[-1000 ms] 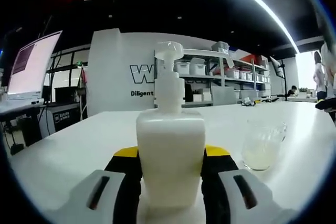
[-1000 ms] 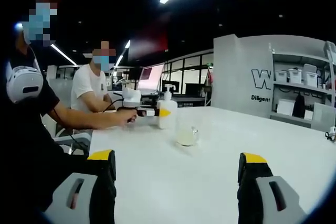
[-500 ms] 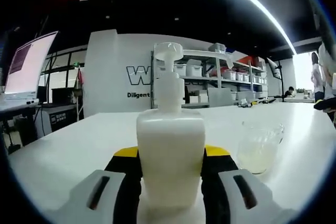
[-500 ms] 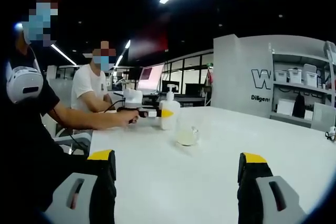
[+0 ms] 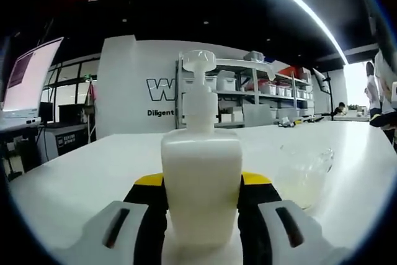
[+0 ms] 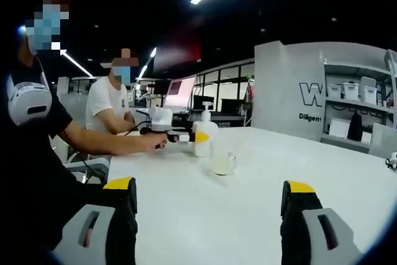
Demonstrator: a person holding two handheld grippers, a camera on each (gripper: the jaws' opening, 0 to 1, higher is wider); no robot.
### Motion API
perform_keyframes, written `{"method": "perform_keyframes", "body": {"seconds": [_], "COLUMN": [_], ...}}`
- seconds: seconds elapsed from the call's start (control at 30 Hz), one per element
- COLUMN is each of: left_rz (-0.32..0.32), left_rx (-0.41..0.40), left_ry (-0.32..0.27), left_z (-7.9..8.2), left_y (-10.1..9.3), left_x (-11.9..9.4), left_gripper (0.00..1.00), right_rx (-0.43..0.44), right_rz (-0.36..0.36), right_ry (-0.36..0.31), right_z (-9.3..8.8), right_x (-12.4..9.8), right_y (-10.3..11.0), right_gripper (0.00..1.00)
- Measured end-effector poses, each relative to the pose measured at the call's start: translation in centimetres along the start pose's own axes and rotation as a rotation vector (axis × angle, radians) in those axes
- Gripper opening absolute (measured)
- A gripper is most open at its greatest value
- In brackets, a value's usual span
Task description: Hold the bottle steady, press the pump all the way down and release, and repeat the specified number of times to dispense into the cup
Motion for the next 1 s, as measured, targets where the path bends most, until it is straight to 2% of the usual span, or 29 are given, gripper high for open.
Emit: {"method": "perform_keyframes", "body": {"seconds": [0.5,0.57,1.0], "left_rz": [-0.026,-0.029,-0.051], "left_rx": [0.020,0.022,0.035], "left_ry": [-0.003,-0.001,-0.004], "left_z": [0.0,0.0,-0.1], "left_y": [-1.2,-1.4,-2.4], "left_x": [0.6,0.7,1.2], "left_gripper": [0.42,0.42,0.42], "right_rx": [0.000,0.002,-0.003], "right_rz": [0.007,0.009,0.014], "right_ry": [0.004,0.004,0.018], "right_z": [-0.1,-0.1,-0.3], "right_x": [0.1,0.0,0.0], "right_y": [-0.3,-1.0,-1.9], "right_gripper": [0.98,0.98,0.98]}}
Point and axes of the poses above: the point that each gripper's makers call its tool centre point, and the gripper's own axes: x roughly forward along the fingers, y roughly to its left, z roughly out of its top, the point moved 3 cm from there along -x, roughly backward along the fingers, and after that the axes turned 3 degrees about y, right-handed, at the moved point
